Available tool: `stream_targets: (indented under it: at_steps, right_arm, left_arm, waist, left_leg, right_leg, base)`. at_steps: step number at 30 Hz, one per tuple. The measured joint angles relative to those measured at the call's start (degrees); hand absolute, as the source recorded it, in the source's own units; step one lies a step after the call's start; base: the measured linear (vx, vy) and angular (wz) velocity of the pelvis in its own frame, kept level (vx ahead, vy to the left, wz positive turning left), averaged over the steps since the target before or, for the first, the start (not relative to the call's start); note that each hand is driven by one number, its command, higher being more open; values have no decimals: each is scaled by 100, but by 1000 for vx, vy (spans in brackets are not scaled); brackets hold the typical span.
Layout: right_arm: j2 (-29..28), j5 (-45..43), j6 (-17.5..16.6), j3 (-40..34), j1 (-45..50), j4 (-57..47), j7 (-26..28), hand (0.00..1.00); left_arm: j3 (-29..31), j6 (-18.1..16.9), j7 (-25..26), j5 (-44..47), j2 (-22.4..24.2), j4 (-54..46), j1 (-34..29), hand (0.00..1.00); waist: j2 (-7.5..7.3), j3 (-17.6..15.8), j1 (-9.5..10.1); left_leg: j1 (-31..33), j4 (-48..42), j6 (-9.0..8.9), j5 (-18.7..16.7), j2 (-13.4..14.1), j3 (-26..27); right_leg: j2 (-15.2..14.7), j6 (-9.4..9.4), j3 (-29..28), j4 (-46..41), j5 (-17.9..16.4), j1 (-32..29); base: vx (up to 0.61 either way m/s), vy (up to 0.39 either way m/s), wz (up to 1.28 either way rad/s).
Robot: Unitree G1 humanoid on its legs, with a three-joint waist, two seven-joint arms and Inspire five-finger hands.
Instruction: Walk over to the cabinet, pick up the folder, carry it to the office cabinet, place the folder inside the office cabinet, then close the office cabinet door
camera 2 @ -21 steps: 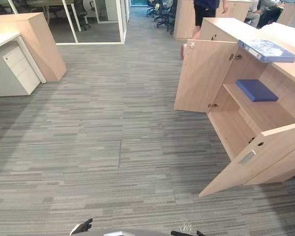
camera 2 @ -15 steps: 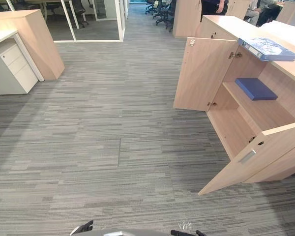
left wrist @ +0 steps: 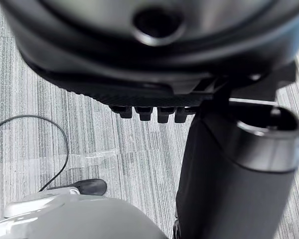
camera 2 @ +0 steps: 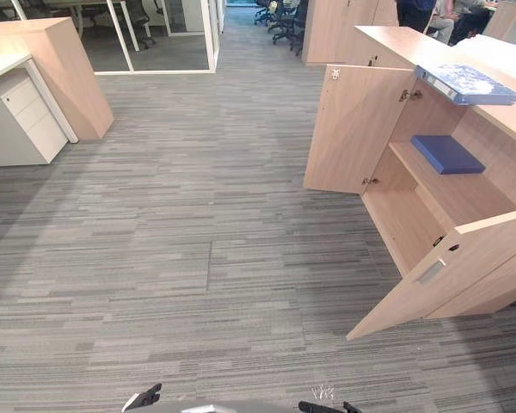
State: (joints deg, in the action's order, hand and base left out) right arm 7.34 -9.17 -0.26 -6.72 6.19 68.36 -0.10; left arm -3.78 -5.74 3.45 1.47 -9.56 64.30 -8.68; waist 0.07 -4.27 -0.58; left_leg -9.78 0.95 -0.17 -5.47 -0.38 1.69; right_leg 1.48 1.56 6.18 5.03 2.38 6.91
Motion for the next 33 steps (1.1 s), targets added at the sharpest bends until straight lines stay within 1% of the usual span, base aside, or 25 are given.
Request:
stream_targets:
  at_steps: [5, 9, 17, 20, 21, 22, 23, 24, 25, 26, 27, 28, 29, 30, 31, 32, 33]
  right_arm:
    - [-33, 4, -8, -1, -21, 0, -103, 100]
    - [-44, 8, -8, -3, -27, 0, -128, 100]
    - [-37, 3, 1, -2, -29, 0, -39, 100]
    - [-33, 1, 4, -2, -55, -1, 11, 100]
    - [-46, -2, 4, 7, -93, 0, 17, 100]
    - [-49, -3, 4, 9, -97, 0, 20, 100]
    - [-48, -5, 3, 9, -98, 0, 26, 100]
    - [-38, -11, -3, 3, -111, -1, 41, 100]
    - [-18, -34, 1, -15, -154, 3, 53, 100]
    - [-22, -55, 2, -77, -162, 0, 56, 100]
    - [-7, -68, 4, -105, -168, -18, 69, 100]
    - [60, -110, 9, -108, -188, -33, 72, 100]
    - [103, -124, 8, -104, -198, -9, 71, 100]
    - [109, -130, 13, -104, -215, -1, 69, 100]
    - [107, -181, 26, -103, -221, 3, 65, 100]
    - [109, -197, 41, -108, -238, 19, 62, 100]
    - [112, -197, 49, -109, -254, 46, 60, 100]
  left_arm:
    - [0, -8, 75, -9, -18, -11, 10, 100]
    - [0, -10, 119, -9, -22, -12, 13, 100]
    - [2, -9, 40, 16, -30, -11, 16, 100]
    - [18, -9, 10, 23, -34, -10, 46, 100]
    - [74, -10, 6, 33, -47, -12, 101, 100]
    - [92, -11, 3, 59, -54, -19, 120, 100]
    - [127, -12, -8, 84, -52, -62, 122, 100]
    - [190, -17, -25, 149, -33, -160, 115, 100]
    - [306, -33, -45, 203, 3, -274, 115, 100]
    - [543, -47, -92, 307, 58, -442, 91, 100]
    - [691, -47, -116, 311, 120, -563, 65, 100]
    - [940, -51, -126, 323, 277, -810, 0, 100]
    - [1051, -68, -132, 416, 322, -949, -55, 100]
    - [1094, -99, -136, 473, 342, -1017, -89, 100]
    - [1116, -169, -134, 595, 346, -1110, -139, 100]
    - [1112, -186, -128, 696, 373, -1140, -142, 100]
    - [1112, -192, -121, 704, 370, -1148, -132, 100]
  waist:
    - [-48, -34, -1]
    - [-59, -42, -1]
    - [-65, -48, -2]
    - [-70, -116, -3]
    - [-115, -195, -3]
    - [-126, -212, -3]
    - [-115, -226, -2]
    - [-90, -254, 1]
    - [-26, -352, 18]
    - [29, -467, 24]
    - [67, -483, 32]
    - [165, -550, 41]
    - [195, -612, 71]
    - [196, -620, 75]
    - [179, -625, 76]
    - [143, -651, 75]
    - [131, -654, 75]
  left_leg:
    - [-7, 21, -1, 0, -5, 15]
    - [-9, 32, -1, 0, -6, 17]
    - [46, 35, 0, 0, -7, 32]
    - [60, 27, -2, -1, -5, 45]
    - [200, -245, -91, -139, -2, 48]
    - [329, -486, -93, -253, 10, 49]
    - [495, -801, -109, -409, 37, 54]
    - [755, -1310, -159, -673, 99, 80]
    - [1043, -2082, -371, -935, 235, 165]
    - [1493, -3201, -448, -980, 349, 291]
    - [1743, -3785, -432, -933, 432, 315]
    - [2165, -4854, -196, -632, 591, 311]
    - [2515, -5617, -49, -312, 657, 336]
    - [2650, -5900, -19, -347, 687, 357]
    - [2907, -6185, -12, -463, 719, 399]
    - [3081, -6060, -35, -585, 734, 418]
    - [3141, -5812, -76, -612, 739, 420]
  right_leg:
    - [-1, -6, -1, 0, 5, -9]
    - [-1, -6, 0, 0, 6, -13]
    - [-1, -10, -11, 2, 9, -77]
    - [5, -17, -25, 3, 13, -84]
    - [-5, -24, -29, -8, 18, -96]
    - [-2, -26, -29, -15, 16, -114]
    - [15, -42, -35, -14, 0, -138]
    - [61, -110, -42, -6, -53, -171]
    - [124, -233, -24, 2, -119, -112]
    - [159, -291, -24, -22, -156, -21]
    - [187, -333, -25, -88, -186, -4]
    - [247, -401, -79, -330, -348, 26]
    - [219, -428, -184, -591, -536, 34]
    - [167, -425, -213, -708, -624, 43]
    - [22, -369, -300, -892, -787, 51]
    - [-161, -321, -385, -951, -872, 121]
    - [-265, -265, -420, -956, -916, 148]
  base:
    - [0, 0, 0]
    - [0, 0, 0]
    - [-4, 0, 0]
    - [0, 0, 0]
    - [0, 0, 0]
    - [0, 0, 0]
    - [-33, 1, -1]
    - [-44, 8, -7]
    - [-35, 17, -12]
    - [-22, 15, -12]
    - [30, 25, -19]
    - [73, 51, -30]
    - [101, 70, -36]
    - [121, 98, -36]
    - [157, 113, -30]
    - [168, 124, -27]
    - [202, 154, -24]
